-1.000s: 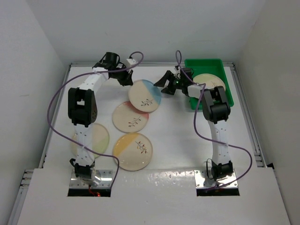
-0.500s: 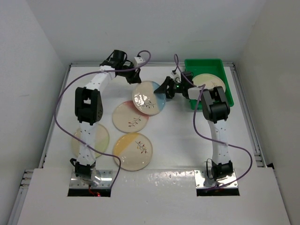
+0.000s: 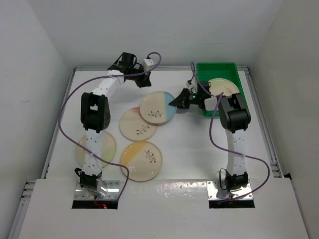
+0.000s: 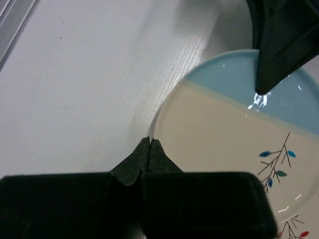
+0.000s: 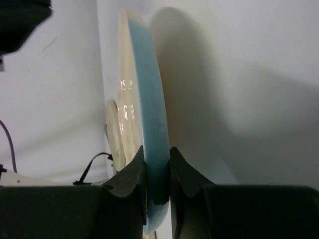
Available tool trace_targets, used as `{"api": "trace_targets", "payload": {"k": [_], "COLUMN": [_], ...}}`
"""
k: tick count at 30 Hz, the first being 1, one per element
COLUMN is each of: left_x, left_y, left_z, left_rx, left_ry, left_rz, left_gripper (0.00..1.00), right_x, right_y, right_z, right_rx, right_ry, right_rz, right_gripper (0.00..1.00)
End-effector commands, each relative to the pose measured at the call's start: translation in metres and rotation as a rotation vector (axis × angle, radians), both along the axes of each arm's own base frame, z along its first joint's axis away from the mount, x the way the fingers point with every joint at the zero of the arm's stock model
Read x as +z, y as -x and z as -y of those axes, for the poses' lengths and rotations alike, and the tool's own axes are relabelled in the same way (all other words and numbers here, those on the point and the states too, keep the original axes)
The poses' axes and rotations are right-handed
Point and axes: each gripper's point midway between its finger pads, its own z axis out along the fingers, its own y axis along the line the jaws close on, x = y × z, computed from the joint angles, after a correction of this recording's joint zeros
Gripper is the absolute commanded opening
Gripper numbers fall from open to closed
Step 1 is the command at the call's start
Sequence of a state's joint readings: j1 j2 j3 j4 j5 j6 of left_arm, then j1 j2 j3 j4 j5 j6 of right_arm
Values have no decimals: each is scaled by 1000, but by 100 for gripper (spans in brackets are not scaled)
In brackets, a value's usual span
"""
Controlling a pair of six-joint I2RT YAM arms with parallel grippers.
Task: Place the plates into the plastic bin on the countertop
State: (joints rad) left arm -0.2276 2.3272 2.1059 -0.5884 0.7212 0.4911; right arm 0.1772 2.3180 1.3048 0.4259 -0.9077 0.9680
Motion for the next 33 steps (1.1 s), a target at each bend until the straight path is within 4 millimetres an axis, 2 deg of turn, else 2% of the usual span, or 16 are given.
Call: {"api": "trace_targets", "payload": {"k": [1,3,4,6,7,9,11,12,13,14,16,18,20,23,27,33], "left_x": [48,55,61,72,67,70,53,53,47,28,17,-9,-17,-25,-32,-69], "left_y": [-11,-14,-15,-20,-17,-19,-10,-7,-1,12,23,42,50,62,67,83], "left_z": [-1,-14,-20,-39,-45,-68,-82,-94,-98,-101,-114,-120,-122,-124,-124,-131], "left_rx": [39,87,107,167,183,250,293,312,312,309,313,316,312,301,306,315], "left_ry": [30,50,60,75,74,55,17,-23,-48,-82,-137,-181,-200,-213,-213,-262], "left_rz": [92,69,66,60,36,38,-15,1,-12,-69,-87,-168,-184,-208,-234,-320], "left_gripper": [2,16,20,28,36,43,50,52,55,56,58,58,58,58,58,62], "right_x": [87,111,138,164,182,200,218,219,215,206,202,199,202,201,187,143], "right_y": [-41,-44,-45,-47,-48,-54,-63,-56,-60,-51,-56,-48,-43,-34,-27,-25], "right_z": [14,13,12,12,18,39,82,93,124,146,188,228,244,288,309,326], "right_rx": [-97,-107,-112,-125,-156,-261,-429,-478,-562,-629,-775,-885,-929,-1036,-1126,-1205], "right_ry": [-48,-75,-102,-140,-160,-181,-173,-178,-163,-144,-137,-140,-139,-112,-46,53], "right_rz": [239,260,291,349,359,391,428,419,408,384,363,348,361,373,371,277], "right_gripper": [0,0,0,0,0,0,0,0,0,0,0,0,0,0,0,0]}}
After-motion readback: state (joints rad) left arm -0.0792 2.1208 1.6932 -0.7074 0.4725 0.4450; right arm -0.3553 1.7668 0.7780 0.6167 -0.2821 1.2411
